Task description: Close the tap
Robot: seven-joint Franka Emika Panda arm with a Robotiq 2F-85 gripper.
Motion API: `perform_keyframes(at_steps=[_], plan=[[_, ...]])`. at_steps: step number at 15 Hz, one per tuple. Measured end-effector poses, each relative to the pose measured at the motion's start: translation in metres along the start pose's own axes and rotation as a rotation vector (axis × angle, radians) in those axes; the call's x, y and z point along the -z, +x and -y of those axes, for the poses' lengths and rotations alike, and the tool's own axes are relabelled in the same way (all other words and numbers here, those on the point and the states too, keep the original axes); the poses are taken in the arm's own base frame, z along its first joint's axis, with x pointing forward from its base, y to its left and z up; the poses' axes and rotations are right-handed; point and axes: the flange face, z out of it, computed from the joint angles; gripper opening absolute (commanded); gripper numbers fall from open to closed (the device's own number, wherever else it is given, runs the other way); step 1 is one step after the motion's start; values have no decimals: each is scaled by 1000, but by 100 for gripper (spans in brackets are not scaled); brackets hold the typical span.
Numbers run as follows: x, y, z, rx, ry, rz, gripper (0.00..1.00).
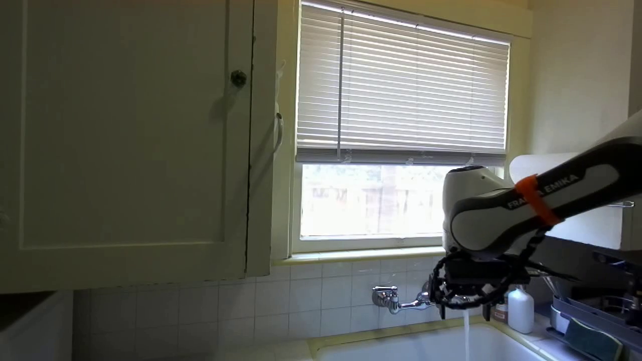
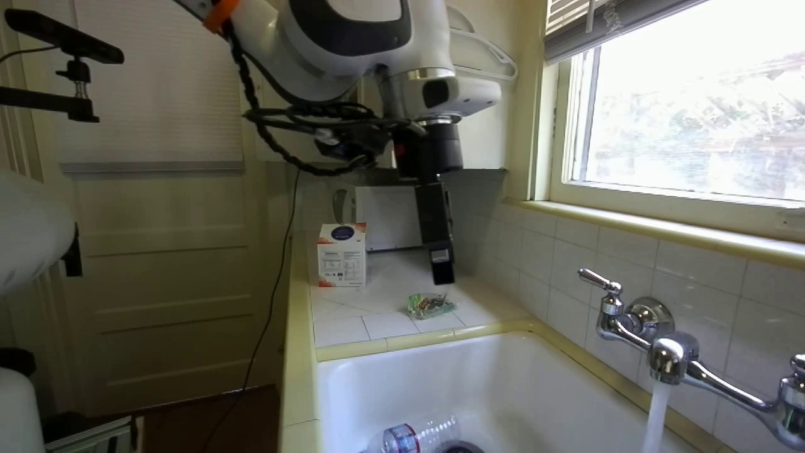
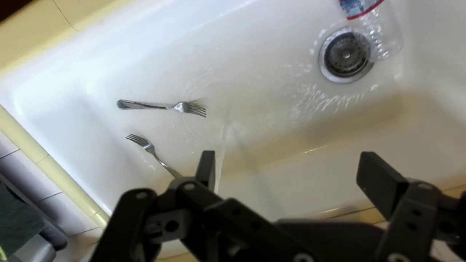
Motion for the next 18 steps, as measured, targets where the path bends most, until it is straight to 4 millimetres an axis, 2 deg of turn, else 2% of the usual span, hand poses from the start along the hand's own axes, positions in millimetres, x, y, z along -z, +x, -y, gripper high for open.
perform_keyframes(at_steps=[7, 11, 15, 18], plan=[[-5, 126, 3, -155, -7, -18, 100], [-17, 182, -9, -167, -8, -25, 100], [-35, 216, -32, -160, -19, -13, 100], [-34, 216, -30, -156, -18, -15, 100]])
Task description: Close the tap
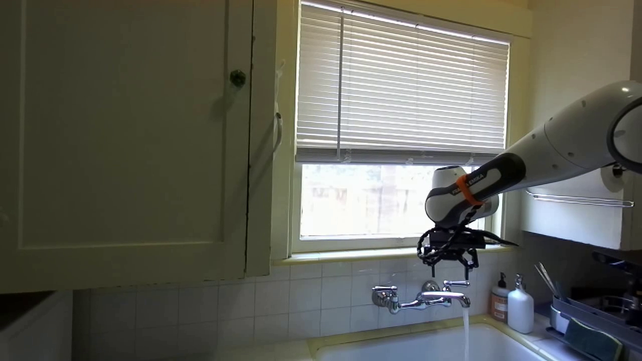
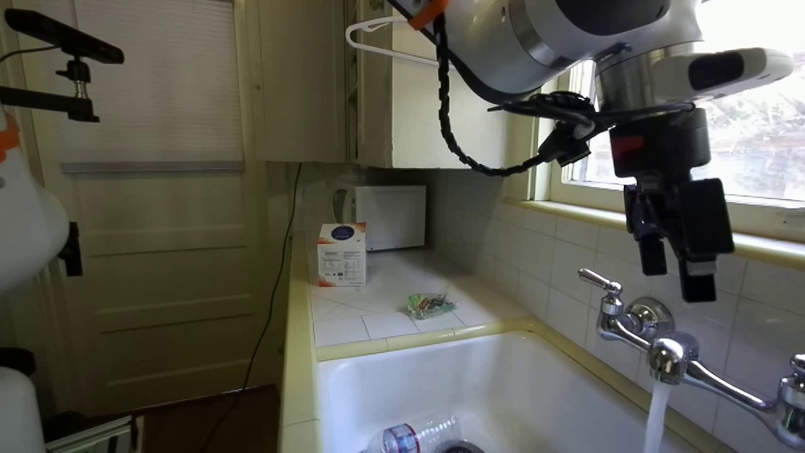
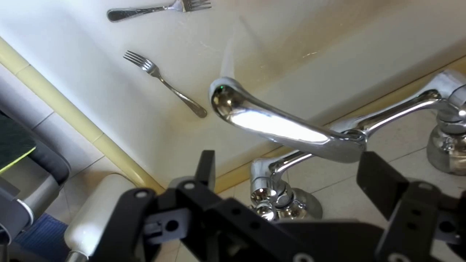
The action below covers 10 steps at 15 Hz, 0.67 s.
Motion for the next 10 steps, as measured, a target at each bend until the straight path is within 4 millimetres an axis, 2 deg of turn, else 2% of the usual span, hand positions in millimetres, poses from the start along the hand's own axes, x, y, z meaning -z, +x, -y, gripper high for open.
perform_keyframes(at_steps=[5, 8, 9, 10], plan=[[3, -3, 7, 33, 7, -8, 100], [-2, 0, 8, 94, 23, -24, 100], [-7, 4, 3, 114, 28, -24, 75], [-14, 9, -2, 125, 30, -26, 75]])
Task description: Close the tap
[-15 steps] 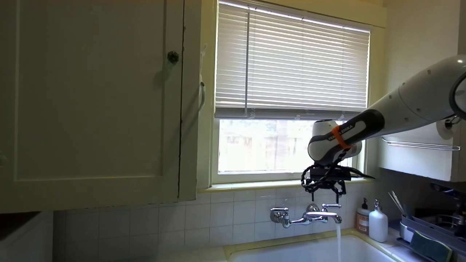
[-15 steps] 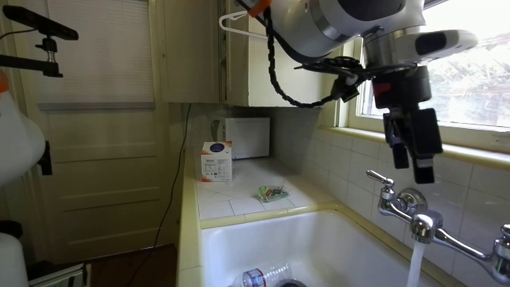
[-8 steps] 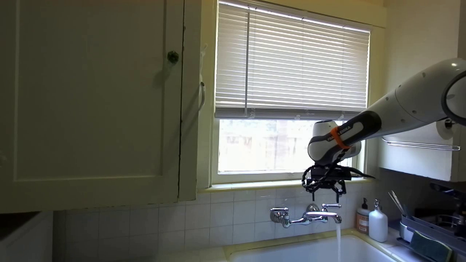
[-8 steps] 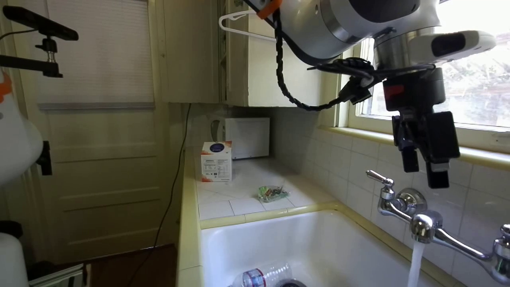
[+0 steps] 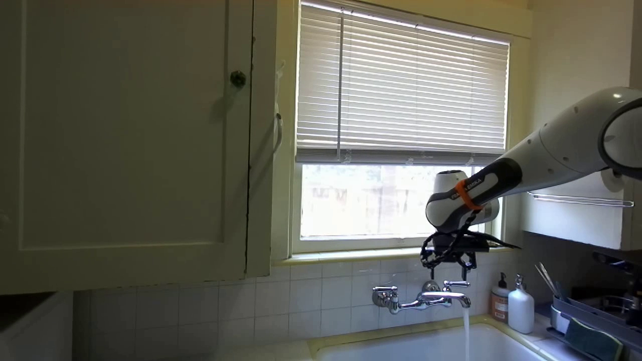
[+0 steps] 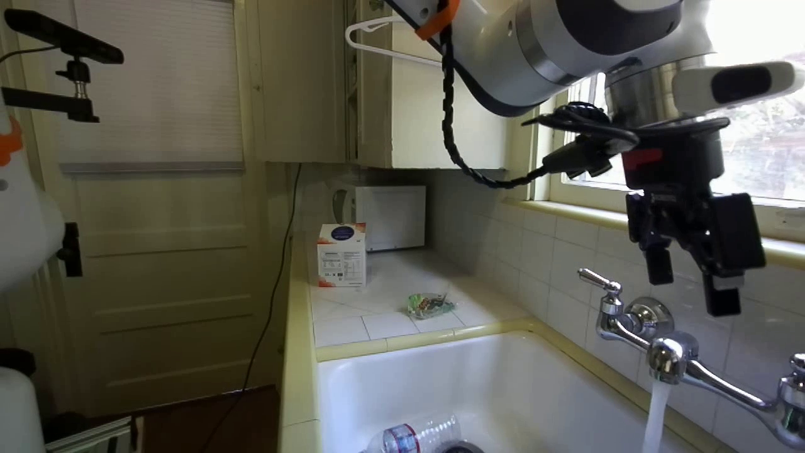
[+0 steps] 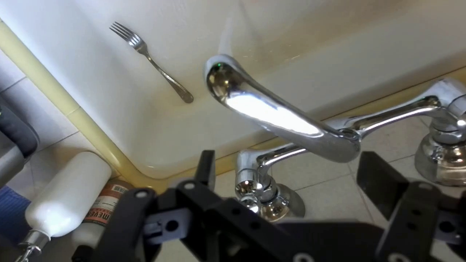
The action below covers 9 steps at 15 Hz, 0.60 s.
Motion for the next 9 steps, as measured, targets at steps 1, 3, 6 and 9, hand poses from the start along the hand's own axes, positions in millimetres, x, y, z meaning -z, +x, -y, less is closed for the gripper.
perform_keyframes(at_steps=[1, 3, 6, 9], plan=[[-8, 4, -8, 3, 3, 4, 66], [-25, 12, -26, -6, 13, 18, 50], [-49, 23, -50, -23, 45, 29, 26], [-65, 33, -61, -33, 78, 23, 4]])
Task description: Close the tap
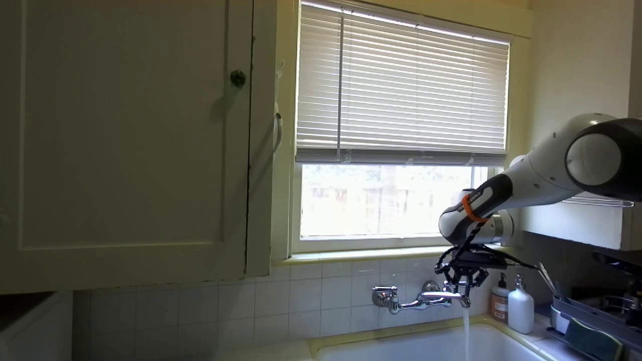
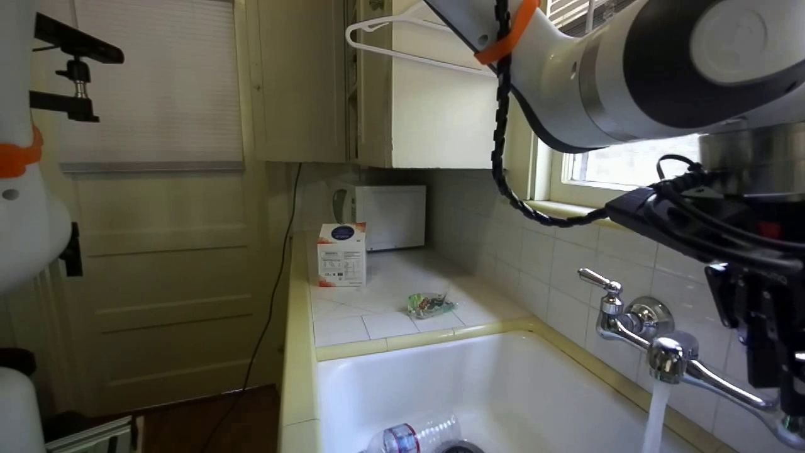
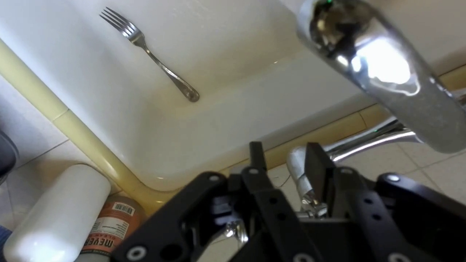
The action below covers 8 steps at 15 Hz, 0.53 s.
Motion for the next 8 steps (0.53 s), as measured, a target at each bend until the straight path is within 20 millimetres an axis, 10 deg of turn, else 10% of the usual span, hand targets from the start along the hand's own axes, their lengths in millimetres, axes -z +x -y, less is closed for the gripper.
perform_keyframes(at_steps=[8], plan=[[-9, 26, 1, 43, 3, -48, 0]])
